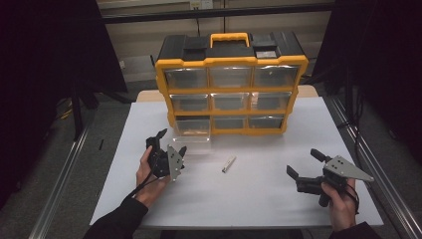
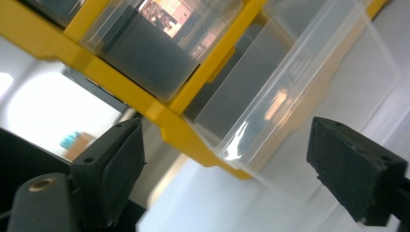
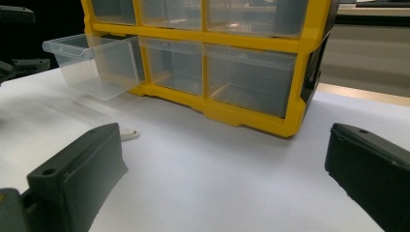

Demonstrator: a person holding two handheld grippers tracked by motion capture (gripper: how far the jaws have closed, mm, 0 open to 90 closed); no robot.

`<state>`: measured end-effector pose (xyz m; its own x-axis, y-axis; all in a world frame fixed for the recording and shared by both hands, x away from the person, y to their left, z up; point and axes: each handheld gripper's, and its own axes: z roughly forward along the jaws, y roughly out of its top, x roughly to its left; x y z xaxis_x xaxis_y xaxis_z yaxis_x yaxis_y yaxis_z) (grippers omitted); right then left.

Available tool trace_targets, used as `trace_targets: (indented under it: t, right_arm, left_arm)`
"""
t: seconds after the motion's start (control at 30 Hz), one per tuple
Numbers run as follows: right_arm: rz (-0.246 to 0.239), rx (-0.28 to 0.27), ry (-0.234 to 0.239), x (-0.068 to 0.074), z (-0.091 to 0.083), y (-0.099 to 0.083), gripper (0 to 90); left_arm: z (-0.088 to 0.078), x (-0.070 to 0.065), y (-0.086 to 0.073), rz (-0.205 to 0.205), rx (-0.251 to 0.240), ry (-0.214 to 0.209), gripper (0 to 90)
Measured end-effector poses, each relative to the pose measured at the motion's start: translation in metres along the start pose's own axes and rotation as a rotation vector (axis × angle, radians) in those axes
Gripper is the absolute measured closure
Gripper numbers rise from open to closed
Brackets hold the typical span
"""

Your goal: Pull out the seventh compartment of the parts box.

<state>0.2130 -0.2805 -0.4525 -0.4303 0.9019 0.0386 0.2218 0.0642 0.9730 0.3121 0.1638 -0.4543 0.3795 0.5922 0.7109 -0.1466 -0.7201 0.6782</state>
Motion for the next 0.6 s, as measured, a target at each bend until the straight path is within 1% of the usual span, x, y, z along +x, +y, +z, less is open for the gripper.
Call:
trace_targets:
  t: [0.03, 0.07, 0.1, 0.13, 0.2, 0.23, 0.27, 0.33, 0.37, 0.4, 0.43, 0.47, 0.5, 0.53, 0.57, 0.6]
  right_arm:
    - [-0.004, -0.001, 0.002, 0.000, 0.000, 0.000, 0.0]
    - [-0.003, 0.000, 0.004, 0.000, 0.000, 0.000, 0.0]
    - [-0.003, -0.002, 0.001, 0.000, 0.000, 0.000, 0.0]
    - [-0.003, -0.002, 0.001, 0.000, 0.000, 0.000, 0.0]
    - [-0.005, -0.003, 0.001, 0.000, 0.000, 0.000, 0.0]
    - [-0.005, -0.003, 0.001, 0.000, 0.000, 0.000, 0.0]
    - [-0.006, -0.002, 0.002, 0.000, 0.000, 0.000, 0.0]
    - [-0.003, -0.002, 0.003, 0.000, 0.000, 0.000, 0.0]
    - [-0.004, -0.001, 0.003, 0.000, 0.000, 0.000, 0.0]
    - [-0.003, -0.001, 0.003, 0.000, 0.000, 0.000, 0.0]
    - [-0.001, 0.000, 0.003, 0.000, 0.000, 0.000, 0.0]
    - [-0.001, 0.000, 0.003, 0.000, 0.000, 0.000, 0.0]
    - [-0.002, -0.001, 0.002, 0.000, 0.000, 0.000, 0.0]
    - [-0.004, 0.000, 0.004, 0.000, 0.000, 0.000, 0.0]
    - [-0.004, 0.000, 0.004, 0.000, 0.000, 0.000, 0.0]
    - [-0.004, 0.000, 0.004, 0.000, 0.000, 0.000, 0.0]
  left_arm:
    - [-0.001, 0.001, 0.001, -0.024, -0.001, -0.002, 11.7]
    - [-0.001, 0.001, 0.002, -0.067, -0.001, -0.018, 9.9]
    - [-0.001, 0.002, 0.002, -0.114, 0.004, -0.044, 9.7]
    - [-0.001, 0.002, 0.002, -0.114, 0.004, -0.044, 9.7]
    - [0.000, 0.003, 0.002, -0.165, 0.019, -0.061, 8.2]
    - [0.000, 0.005, 0.002, -0.179, 0.032, -0.082, 8.2]
    - [0.001, 0.005, 0.001, -0.228, 0.037, -0.098, 7.7]
    - [0.002, 0.007, -0.001, -0.305, 0.050, -0.130, 7.2]
    - [0.002, 0.009, -0.002, -0.364, 0.063, -0.146, 6.5]
    - [0.002, 0.009, -0.002, -0.364, 0.063, -0.146, 6.3]
    - [0.001, 0.013, -0.003, -0.439, 0.067, -0.169, 6.1]
    - [0.001, 0.013, -0.003, -0.439, 0.067, -0.169, 6.0]
    - [0.001, 0.018, -0.007, -0.555, 0.070, -0.229, 5.9]
    - [0.000, 0.020, -0.008, -0.594, 0.071, -0.246, 5.9]
    - [0.000, 0.020, -0.008, -0.594, 0.071, -0.246, 5.9]
    - [-0.001, 0.021, -0.009, -0.605, 0.065, -0.245, 5.9]
